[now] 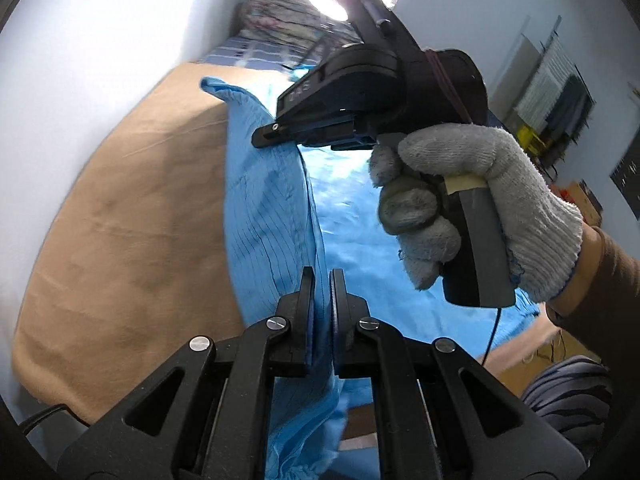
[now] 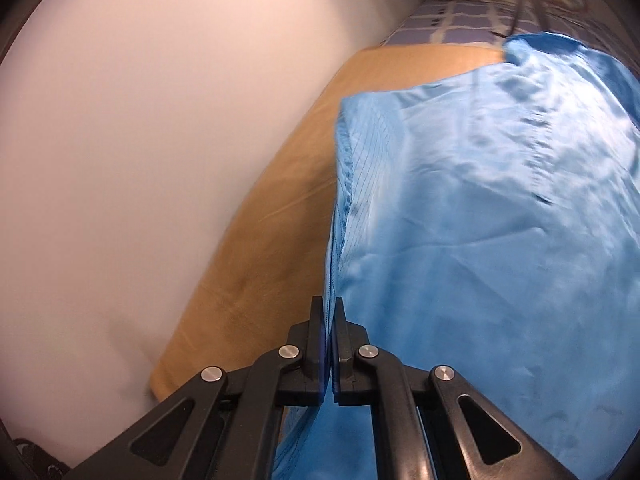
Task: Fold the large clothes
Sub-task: 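Open both tools and lift them away from the folded jacket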
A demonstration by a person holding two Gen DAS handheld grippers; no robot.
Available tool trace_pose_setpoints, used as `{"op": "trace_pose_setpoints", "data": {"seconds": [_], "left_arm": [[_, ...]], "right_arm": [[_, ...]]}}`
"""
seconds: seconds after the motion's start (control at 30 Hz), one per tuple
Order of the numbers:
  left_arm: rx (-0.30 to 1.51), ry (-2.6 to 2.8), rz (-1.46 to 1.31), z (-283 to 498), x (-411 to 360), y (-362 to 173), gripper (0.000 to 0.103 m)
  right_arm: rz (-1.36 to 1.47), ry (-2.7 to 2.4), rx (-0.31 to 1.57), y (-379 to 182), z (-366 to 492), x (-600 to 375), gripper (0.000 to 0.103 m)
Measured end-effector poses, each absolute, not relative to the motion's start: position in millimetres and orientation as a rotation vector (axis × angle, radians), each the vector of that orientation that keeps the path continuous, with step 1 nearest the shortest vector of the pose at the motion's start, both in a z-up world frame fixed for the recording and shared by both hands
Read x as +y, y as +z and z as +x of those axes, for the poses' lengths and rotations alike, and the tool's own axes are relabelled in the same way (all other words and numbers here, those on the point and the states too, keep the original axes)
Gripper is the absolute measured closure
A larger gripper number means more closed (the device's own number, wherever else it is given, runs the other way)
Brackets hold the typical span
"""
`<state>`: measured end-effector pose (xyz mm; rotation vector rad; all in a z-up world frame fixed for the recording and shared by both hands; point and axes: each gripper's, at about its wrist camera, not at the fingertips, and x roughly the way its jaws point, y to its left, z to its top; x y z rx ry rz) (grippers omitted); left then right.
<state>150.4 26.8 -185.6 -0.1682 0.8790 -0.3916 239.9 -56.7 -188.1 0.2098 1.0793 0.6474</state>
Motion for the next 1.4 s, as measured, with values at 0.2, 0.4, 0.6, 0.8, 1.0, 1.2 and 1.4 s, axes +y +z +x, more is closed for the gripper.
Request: {"op": "trace_pose_setpoints", "data": {"seconds": [0.2,0.4,0.6,0.8,1.0,1.2,1.4], "left_arm": [[0.885,-0.476,-0.198,150,14,-174,0.095],[0.859,-0.463,-0.251,145,38,-167,0.080],[0.914,-0.405,-0.228,163,36,-189,0.080],[0.969,-0.430,-0.188,171,11,-214,0.080],[1.018,-0.456,-0.168,175,-6,-240,0.080],[1.051,-0.454,-0.056,183,-24,-260,0.080],[1.056,-0.427,0.045,180,-32,-282,0.080]], "right_arm": [[0.334,0.593,1.051,-196,232,-136,0.103],[0.461,0.505,1.094,-232,230,-212,0.103],[0.472,0.456,1.142,-264,228,-235,0.103],[0.462,0.454,1.142,-265,229,-233,0.103],[0.428,0.448,1.148,-269,236,-232,0.103],[0.331,0.466,1.127,-265,238,-223,0.095],[0.234,0.457,1.041,-234,216,-238,0.075]]}}
